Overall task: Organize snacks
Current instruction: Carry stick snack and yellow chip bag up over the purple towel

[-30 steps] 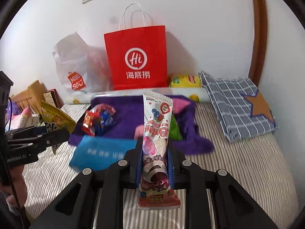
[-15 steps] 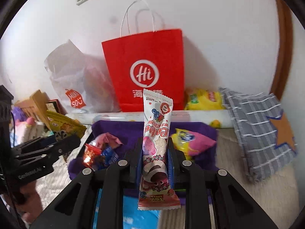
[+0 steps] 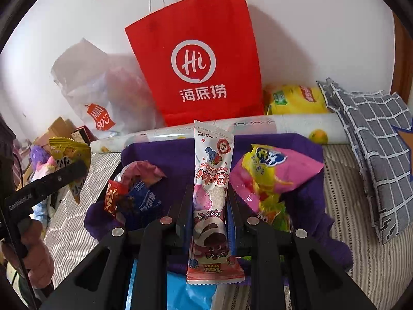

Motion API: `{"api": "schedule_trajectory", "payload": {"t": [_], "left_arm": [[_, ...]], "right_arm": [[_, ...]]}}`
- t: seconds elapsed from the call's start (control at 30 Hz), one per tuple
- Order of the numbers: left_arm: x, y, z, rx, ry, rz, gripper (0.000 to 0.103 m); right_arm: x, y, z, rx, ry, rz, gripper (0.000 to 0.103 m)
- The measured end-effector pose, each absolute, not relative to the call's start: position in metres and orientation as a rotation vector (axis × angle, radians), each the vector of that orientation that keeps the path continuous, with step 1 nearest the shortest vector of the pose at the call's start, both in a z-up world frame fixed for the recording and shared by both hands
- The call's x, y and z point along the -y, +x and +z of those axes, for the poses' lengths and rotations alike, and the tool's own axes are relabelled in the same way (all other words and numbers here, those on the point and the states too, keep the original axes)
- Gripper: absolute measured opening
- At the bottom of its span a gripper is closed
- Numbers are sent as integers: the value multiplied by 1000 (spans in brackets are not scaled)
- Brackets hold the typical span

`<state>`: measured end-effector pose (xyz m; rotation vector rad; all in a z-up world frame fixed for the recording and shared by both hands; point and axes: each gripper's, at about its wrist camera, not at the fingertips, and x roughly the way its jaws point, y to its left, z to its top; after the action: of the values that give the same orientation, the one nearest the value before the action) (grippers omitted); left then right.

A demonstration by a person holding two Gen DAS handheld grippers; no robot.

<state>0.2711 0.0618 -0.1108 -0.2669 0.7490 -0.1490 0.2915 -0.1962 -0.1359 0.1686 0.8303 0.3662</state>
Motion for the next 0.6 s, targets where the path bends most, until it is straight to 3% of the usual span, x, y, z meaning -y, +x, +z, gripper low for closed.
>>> {"api": "schedule_trajectory", "payload": {"t": [0.6], "left_arm": [[-62,273,-120,-769,-282,-147,46]], "right_arm": [[202,292,-139,-804,192,346,22]]}}
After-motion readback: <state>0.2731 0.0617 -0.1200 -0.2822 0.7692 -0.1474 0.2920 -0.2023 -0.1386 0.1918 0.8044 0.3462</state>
